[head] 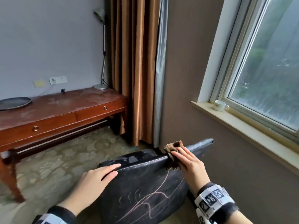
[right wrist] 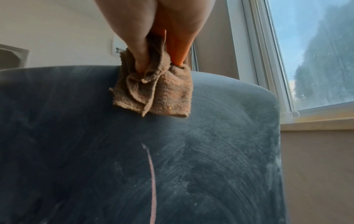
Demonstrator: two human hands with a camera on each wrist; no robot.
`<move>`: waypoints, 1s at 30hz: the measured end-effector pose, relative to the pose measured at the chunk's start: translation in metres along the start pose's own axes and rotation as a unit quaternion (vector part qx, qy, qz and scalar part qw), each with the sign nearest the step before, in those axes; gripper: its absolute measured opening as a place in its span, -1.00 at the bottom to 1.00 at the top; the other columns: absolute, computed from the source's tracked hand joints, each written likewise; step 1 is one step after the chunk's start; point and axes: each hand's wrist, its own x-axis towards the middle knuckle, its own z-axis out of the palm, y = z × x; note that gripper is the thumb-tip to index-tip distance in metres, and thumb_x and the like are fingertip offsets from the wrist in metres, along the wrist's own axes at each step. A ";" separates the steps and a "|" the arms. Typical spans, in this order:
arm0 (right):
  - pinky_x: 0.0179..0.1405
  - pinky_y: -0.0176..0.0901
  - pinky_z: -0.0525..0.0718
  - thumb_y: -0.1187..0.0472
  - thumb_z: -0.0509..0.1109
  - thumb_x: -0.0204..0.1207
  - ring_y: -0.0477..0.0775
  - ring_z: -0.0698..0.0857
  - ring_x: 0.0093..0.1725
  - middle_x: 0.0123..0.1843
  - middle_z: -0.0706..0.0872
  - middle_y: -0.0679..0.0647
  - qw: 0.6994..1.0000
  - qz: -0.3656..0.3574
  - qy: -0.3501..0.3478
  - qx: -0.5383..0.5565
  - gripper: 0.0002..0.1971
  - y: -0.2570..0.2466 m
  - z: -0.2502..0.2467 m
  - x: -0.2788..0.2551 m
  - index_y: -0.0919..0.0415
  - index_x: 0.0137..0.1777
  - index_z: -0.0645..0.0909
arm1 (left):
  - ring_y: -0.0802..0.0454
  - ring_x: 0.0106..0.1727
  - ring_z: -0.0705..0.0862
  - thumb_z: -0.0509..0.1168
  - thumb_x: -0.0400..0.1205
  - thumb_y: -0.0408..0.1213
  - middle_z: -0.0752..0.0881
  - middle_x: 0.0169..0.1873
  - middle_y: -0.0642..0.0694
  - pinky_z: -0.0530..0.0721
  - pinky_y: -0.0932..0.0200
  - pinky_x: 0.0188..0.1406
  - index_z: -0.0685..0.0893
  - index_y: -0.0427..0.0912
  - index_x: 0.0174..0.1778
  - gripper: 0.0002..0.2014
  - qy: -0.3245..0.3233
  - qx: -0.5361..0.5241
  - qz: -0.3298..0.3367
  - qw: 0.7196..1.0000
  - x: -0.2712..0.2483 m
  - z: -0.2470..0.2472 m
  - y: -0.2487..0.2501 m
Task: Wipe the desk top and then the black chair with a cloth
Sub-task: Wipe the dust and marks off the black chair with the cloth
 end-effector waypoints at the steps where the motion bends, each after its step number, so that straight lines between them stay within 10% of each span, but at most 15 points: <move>1: 0.47 -0.53 0.20 0.43 0.46 0.26 0.08 0.66 0.23 0.15 0.76 0.09 1.000 -0.010 0.002 0.008 -0.67 0.009 -0.003 0.002 0.24 0.05 0.76 | 0.26 0.43 0.48 0.10 0.66 0.12 0.53 0.35 0.36 0.33 0.23 0.46 0.45 0.53 0.27 -0.72 0.020 0.008 -0.004 1.000 -0.004 0.010 0.011; 7: 0.19 -0.41 0.43 0.44 0.46 0.31 0.07 0.70 0.17 0.01 0.79 0.05 0.998 -0.013 -0.021 0.054 -0.77 0.054 -0.012 0.017 0.24 -0.04 0.75 | 0.57 0.36 0.33 0.15 0.72 -0.13 0.43 0.35 0.42 0.12 0.75 0.24 0.33 0.43 0.41 -0.59 0.029 -0.087 0.018 0.996 -0.018 0.050 0.050; 13: 0.20 -0.47 0.34 0.45 0.44 0.29 -0.01 0.50 0.22 0.02 0.79 0.11 0.998 -0.047 0.009 0.049 -0.75 0.084 -0.013 0.023 0.30 -0.02 0.74 | 0.63 0.32 0.32 0.18 0.68 -0.04 0.42 0.26 0.59 0.25 0.55 0.34 0.33 0.57 0.31 -0.61 0.077 -0.106 0.030 0.991 -0.019 0.078 0.072; 18: 0.33 -0.73 0.19 0.42 0.38 0.45 -0.12 0.53 0.32 0.20 0.72 0.10 0.992 -0.046 0.055 0.101 -0.74 0.104 0.008 0.011 0.30 0.13 0.70 | 0.80 0.20 0.24 0.45 0.50 -0.08 0.26 0.18 0.70 0.29 0.72 -0.03 0.21 0.61 0.31 -0.33 0.168 -0.036 0.065 0.983 -0.020 0.104 0.075; 23: 0.23 -0.79 0.22 0.27 0.26 0.54 -0.35 0.41 0.31 0.24 0.59 -0.11 0.971 -0.072 0.174 0.145 -0.69 0.116 0.038 0.003 0.28 0.23 0.67 | 0.70 0.13 0.31 0.53 0.38 -0.02 0.27 0.16 0.55 0.31 0.58 -0.05 0.09 0.66 0.31 -0.16 0.277 0.058 0.112 0.953 -0.009 0.131 0.059; 30: 0.32 -0.53 0.33 0.26 0.21 0.52 0.07 0.55 0.41 0.44 0.55 0.09 0.937 -0.084 0.285 0.185 -0.59 0.116 0.076 -0.003 0.19 0.37 0.58 | 0.28 0.24 0.36 0.55 0.38 -0.26 0.39 0.27 0.08 0.34 0.23 0.25 0.24 0.33 0.47 -0.14 0.409 0.065 0.190 0.890 0.016 0.151 0.039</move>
